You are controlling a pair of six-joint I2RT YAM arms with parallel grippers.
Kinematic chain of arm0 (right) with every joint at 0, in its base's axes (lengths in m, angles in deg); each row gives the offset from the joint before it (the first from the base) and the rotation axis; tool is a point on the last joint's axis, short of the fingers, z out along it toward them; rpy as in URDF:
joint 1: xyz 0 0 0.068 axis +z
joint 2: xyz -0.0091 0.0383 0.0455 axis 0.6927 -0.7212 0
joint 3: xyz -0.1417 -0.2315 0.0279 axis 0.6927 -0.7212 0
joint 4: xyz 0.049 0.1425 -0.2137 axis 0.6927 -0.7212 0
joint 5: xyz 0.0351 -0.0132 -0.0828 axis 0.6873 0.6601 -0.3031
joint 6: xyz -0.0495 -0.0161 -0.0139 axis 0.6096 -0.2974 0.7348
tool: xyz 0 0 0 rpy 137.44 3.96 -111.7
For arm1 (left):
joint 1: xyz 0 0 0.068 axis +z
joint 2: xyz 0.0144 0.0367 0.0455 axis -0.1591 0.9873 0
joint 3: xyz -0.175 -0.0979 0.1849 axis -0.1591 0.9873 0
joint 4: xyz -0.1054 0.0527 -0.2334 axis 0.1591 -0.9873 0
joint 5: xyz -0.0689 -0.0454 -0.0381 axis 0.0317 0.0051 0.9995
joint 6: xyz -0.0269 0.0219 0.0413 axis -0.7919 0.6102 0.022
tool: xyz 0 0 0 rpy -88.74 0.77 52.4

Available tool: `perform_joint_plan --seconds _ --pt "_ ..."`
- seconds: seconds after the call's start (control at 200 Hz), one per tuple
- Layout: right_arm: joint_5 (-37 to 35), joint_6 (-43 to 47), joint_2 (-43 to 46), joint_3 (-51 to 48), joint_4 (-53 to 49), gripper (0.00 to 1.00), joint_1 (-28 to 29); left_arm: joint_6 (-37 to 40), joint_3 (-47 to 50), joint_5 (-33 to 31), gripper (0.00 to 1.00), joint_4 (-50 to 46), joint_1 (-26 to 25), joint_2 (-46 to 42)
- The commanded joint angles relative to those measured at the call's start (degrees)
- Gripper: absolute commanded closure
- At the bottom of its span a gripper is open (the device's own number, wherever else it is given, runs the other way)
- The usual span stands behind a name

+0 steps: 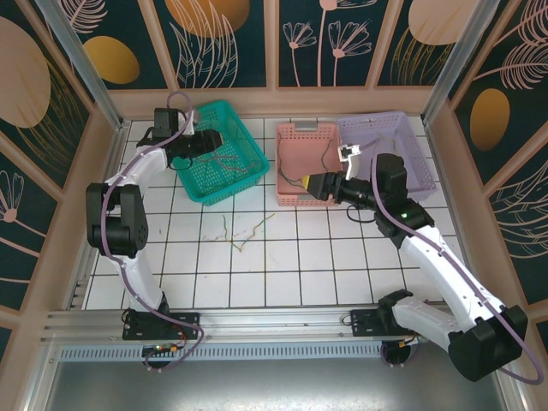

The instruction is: Untangle the cables

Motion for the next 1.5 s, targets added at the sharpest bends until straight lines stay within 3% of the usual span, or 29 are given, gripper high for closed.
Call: perform_joint_plan --seconds 0.0,0.065,0.33,0.535,0.726,0.936,1.181,1.346,1.491 --pt "-2.6 -0.7 0.1 -0.7 0.0 0.39 0.5 -4.9 0.0 -2.2 0.27 -1.8 0.4 -3.8" --pt "-3.8 -0.7 -0.2 -0.6 0.0 0.39 0.6 -7.2 -0.2 -2.8 0.18 -2.7 0.4 -5.2" --pt "-8.6 -1.4 -2.4 -1.3 1.8 0.4 3.4 -12.0 -3.1 -8.7 0.16 -10.4 0.4 -8.7" --pt "-14.0 -2.3 -3.9 -1.9 3.3 0.43 7.9 -14.0 -2.6 -14.7 0.24 -11.7 0.4 -12.9" --pt "-22.2 -3.2 -7.5 -1.6 2.1 0.49 14.2 -16.2 4.2 -17.3 0.37 -9.9 -1.1 -18.6" --pt "-28.8 -11.2 -14.8 0.7 -1.0 0.54 17.3 -13.5 7.5 -21.0 0.44 -13.8 -7.6 -20.1" --pt "-33.2 -23.3 -27.4 6.9 -6.7 0.54 22.4 -19.4 17.3 -27.9 0.43 -10.2 -16.8 -31.5" --pt "-35.7 -35.3 -37.9 15.0 -14.0 0.52 26.0 -24.0 26.7 -30.5 0.44 -12.8 -18.1 -41.1" --pt "-38.5 -42.5 -46.7 23.6 -21.0 0.46 29.7 -26.5 33.1 -28.8 0.44 -15.2 -18.2 -46.7"
